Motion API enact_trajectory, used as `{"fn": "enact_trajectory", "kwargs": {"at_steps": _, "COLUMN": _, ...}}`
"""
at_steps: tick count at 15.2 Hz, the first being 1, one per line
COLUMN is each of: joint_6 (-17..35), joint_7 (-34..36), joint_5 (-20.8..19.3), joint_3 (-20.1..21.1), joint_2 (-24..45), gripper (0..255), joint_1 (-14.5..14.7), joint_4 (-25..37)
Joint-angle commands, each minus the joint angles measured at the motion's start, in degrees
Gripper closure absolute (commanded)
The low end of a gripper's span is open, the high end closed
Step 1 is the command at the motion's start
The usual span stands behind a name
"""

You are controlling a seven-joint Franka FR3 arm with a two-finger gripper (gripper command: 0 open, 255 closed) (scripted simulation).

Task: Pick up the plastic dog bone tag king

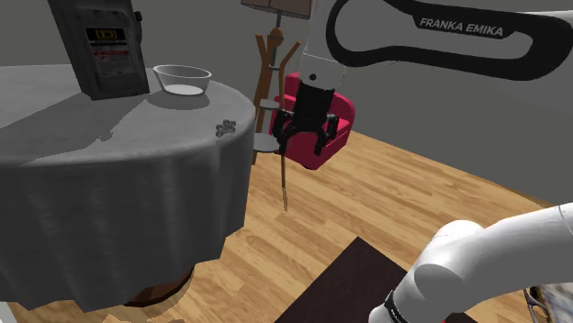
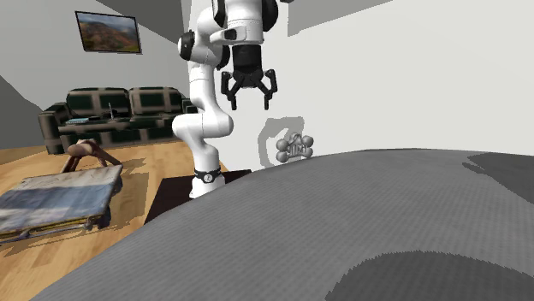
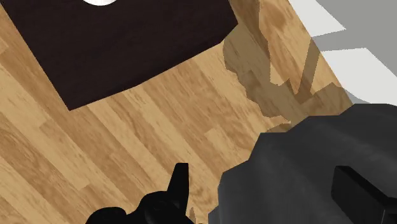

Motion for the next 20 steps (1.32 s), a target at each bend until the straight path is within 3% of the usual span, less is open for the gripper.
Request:
{"fn": "enact_trajectory", "kwargs": {"at_steps": 1, "joint_6": 1.26, "joint_7": 6.83, "joint_5": -0.18, "joint_3": 2.72, "joint_2": 4.11, "gripper": 0, "joint_1": -1.56, "joint_4": 3.55}}
{"fn": "enact_trajectory", "kwargs": {"at_steps": 6, "joint_6": 3.40, "joint_7": 23.11, "joint_5": -3.44, "joint_3": 8.69, "joint_2": 15.29, "gripper": 0, "joint_1": -5.05, "joint_4": 13.51}}
{"fn": "enact_trajectory", "kwargs": {"at_steps": 11, "joint_6": 3.16, "joint_7": 39.74, "joint_5": -10.18, "joint_3": 12.93, "joint_2": 28.05, "gripper": 0, "joint_1": -6.69, "joint_4": 25.78}}
{"fn": "enact_trajectory", "kwargs": {"at_steps": 15, "joint_6": 0.62, "joint_7": 52.24, "joint_5": -16.96, "joint_3": 13.99, "joint_2": 38.99, "gripper": 0, "joint_1": -5.39, "joint_4": 37.65}}
{"fn": "enact_trajectory", "kwargs": {"at_steps": 20, "joint_6": -5.59, "joint_7": 64.70, "joint_5": -24.72, "joint_3": 12.13, "joint_2": 52.89, "gripper": 0, "joint_1": -0.76, "joint_4": 56.06}}
